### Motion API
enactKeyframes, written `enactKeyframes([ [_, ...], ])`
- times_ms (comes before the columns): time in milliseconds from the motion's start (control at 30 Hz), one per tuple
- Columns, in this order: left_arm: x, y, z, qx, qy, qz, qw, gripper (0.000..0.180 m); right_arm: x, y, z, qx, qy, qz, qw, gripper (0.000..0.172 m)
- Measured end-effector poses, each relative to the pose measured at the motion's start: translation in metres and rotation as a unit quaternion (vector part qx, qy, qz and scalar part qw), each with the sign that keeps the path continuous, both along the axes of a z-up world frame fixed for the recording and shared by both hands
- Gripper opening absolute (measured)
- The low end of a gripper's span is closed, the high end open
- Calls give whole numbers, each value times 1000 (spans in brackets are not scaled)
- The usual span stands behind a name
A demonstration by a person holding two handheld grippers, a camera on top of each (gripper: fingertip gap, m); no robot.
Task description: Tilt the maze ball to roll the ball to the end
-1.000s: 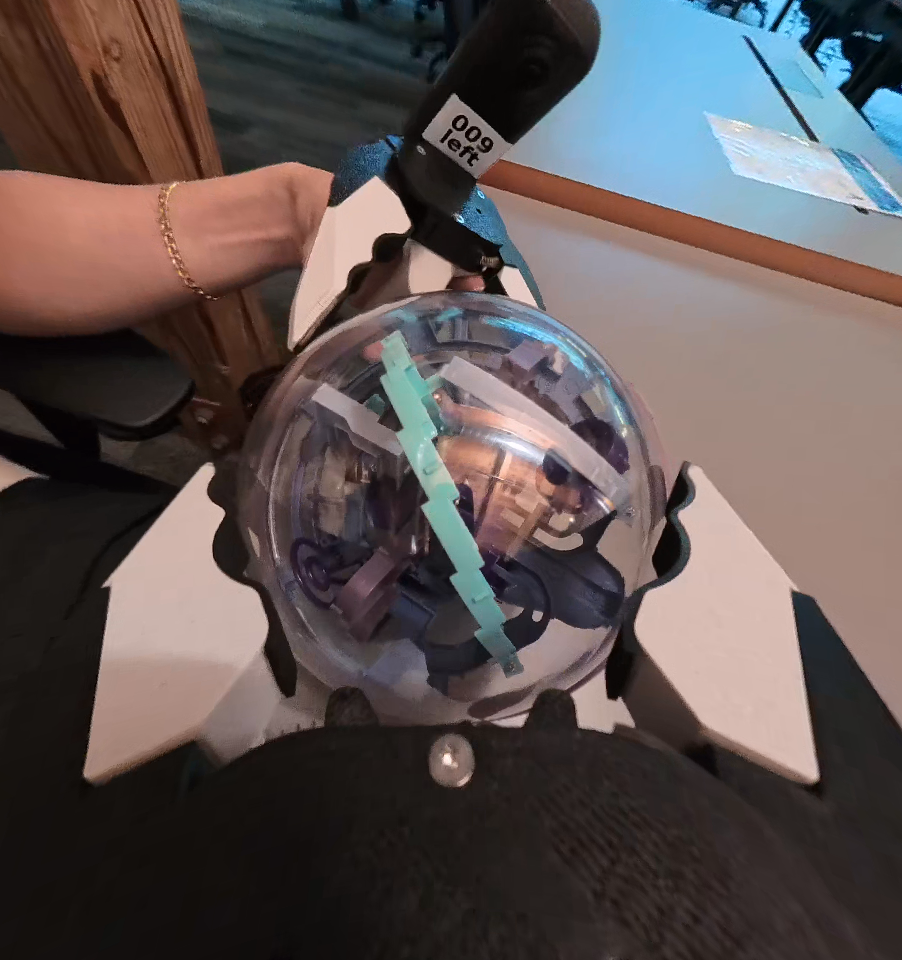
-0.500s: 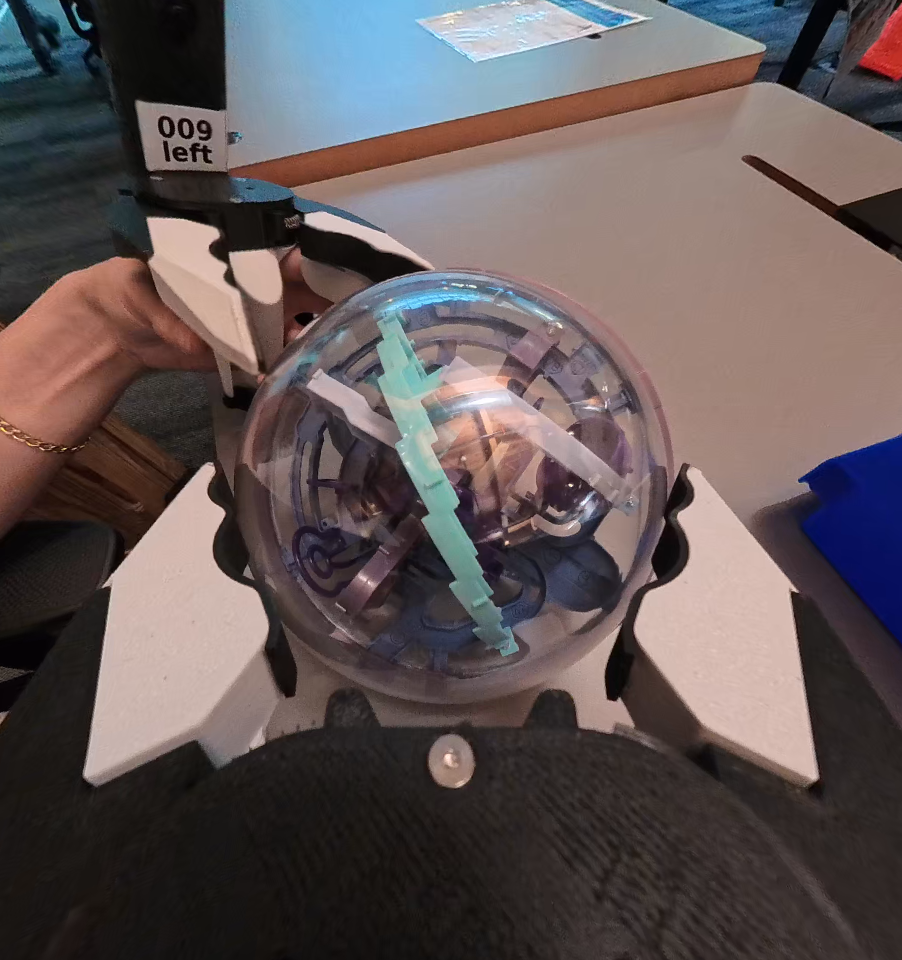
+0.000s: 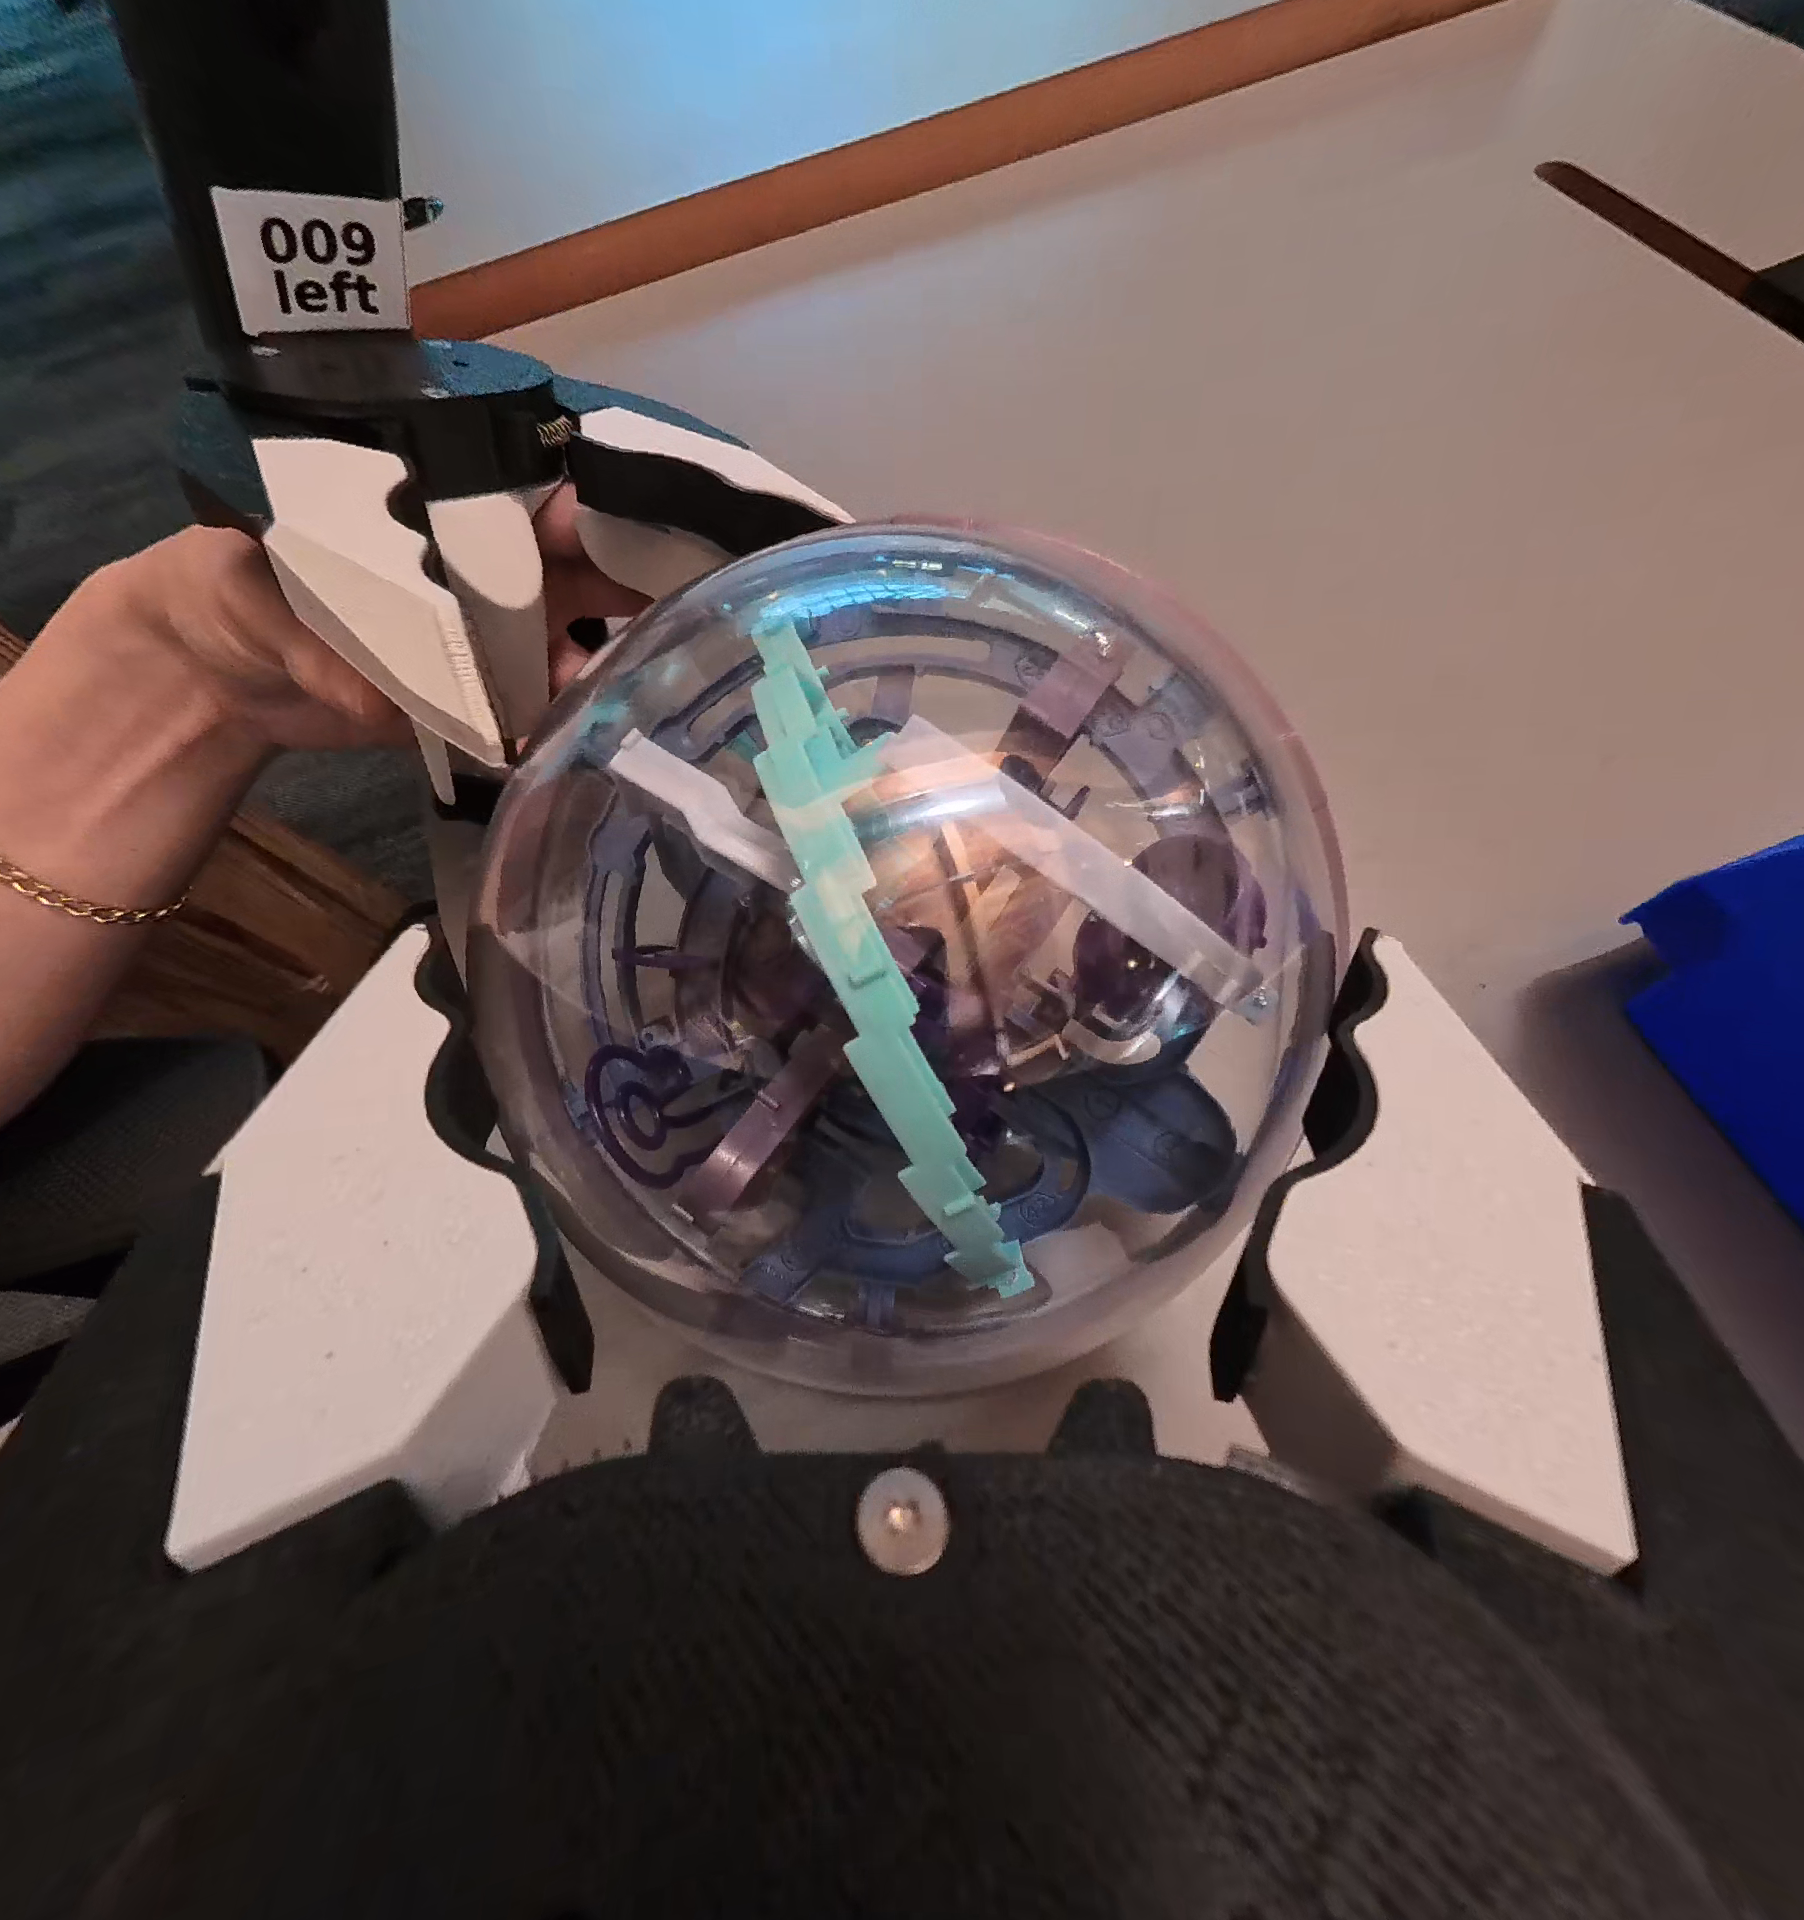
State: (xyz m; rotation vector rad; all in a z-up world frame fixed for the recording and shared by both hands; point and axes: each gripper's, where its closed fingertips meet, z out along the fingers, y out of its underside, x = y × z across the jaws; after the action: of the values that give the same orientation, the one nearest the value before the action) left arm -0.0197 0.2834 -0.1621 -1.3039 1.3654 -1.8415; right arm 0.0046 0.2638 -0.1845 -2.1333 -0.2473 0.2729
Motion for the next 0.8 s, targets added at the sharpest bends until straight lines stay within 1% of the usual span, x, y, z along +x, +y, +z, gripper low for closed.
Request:
enactKeyframes([
  [133,-1,1,-1,-3,4,-1,1000,94,-1,1,-1,-11,-6,4,1000,157],
  [267,0,4,-2,-15,10,7,1000,93,1,3,-1,-29,4,15,999,156],
  [700,0,9,-5,-22,24,19,999,93,5,4,-8,-137,-4,68,988,156],
  [800,-2,11,-7,-25,33,18,999,92,3,7,-8,-147,-10,78,986,157],
])
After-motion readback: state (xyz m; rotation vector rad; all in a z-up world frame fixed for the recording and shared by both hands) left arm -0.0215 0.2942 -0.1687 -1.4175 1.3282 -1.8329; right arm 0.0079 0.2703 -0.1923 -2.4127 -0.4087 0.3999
